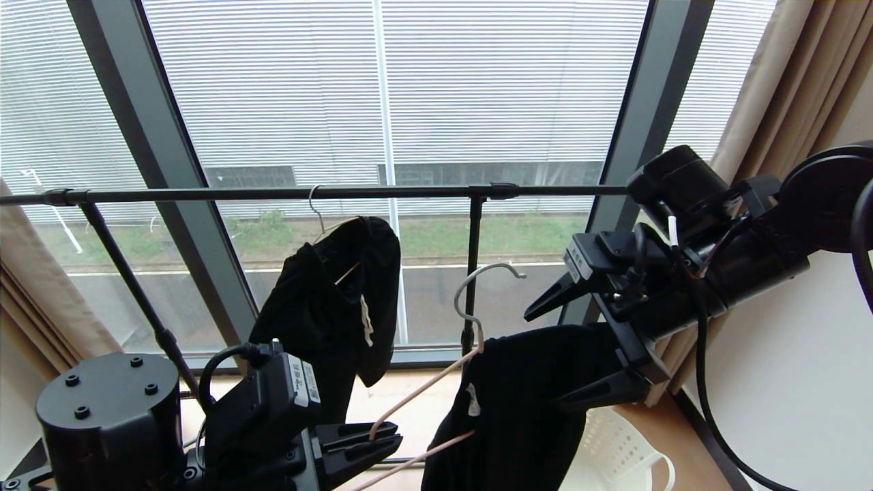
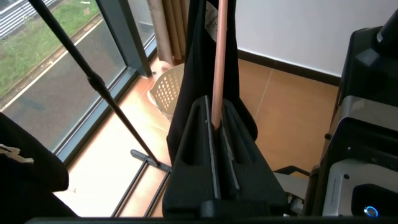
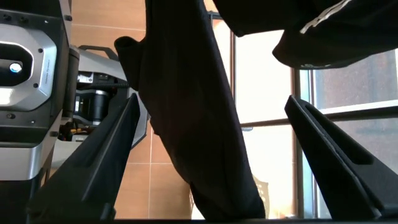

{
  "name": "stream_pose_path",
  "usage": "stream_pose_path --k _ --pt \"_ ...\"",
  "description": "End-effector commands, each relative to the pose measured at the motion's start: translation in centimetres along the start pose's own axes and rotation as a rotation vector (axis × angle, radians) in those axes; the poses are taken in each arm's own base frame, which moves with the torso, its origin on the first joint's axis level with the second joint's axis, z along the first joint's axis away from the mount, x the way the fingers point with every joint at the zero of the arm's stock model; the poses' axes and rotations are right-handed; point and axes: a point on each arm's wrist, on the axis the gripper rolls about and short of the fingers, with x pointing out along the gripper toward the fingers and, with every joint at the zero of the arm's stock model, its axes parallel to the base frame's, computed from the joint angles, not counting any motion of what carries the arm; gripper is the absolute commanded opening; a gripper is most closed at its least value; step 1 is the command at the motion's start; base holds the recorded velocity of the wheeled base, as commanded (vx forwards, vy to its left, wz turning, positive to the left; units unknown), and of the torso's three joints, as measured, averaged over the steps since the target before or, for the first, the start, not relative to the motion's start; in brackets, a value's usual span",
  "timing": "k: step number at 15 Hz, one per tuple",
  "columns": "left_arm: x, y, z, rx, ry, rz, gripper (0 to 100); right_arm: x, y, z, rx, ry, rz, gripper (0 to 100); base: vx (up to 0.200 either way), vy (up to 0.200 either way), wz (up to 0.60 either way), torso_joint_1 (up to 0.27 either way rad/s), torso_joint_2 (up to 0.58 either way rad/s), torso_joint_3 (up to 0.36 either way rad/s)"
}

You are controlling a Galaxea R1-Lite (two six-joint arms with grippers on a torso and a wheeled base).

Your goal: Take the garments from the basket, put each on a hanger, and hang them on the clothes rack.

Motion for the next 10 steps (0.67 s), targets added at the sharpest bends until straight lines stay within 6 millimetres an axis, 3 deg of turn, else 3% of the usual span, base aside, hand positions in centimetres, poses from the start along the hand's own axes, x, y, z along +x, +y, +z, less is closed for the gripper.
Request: stream_pose_path --k 1,6,7,10 --pt "0.01 0.01 0.04 -0.001 -0.002 -0.001 0 0.57 -0.12 -0.06 0.004 0.005 0.015 100 0.0 0.0 0.0 0.0 0.0 0.0" --pt "0.0 0.0 0.0 -0.001 0.0 0.0 0 1.01 -0.31 -0.25 0.011 0.012 0.023 100 0.0 0.0 0.0 0.0 0.0 0.0" --pt "0.0 0.0 0.0 -0.001 0.0 0.0 0 1.04 -0.29 -0.22 0.01 0.011 0.024 0 0.0 0.0 0.0 0.0 0.0 0.0" --pt "0.0 0.0 0.0 -0.001 0.0 0.0 0 1.06 -0.15 -0.04 0.007 0.009 0.026 0 0.0 0.0 0.0 0.0 0.0 0.0"
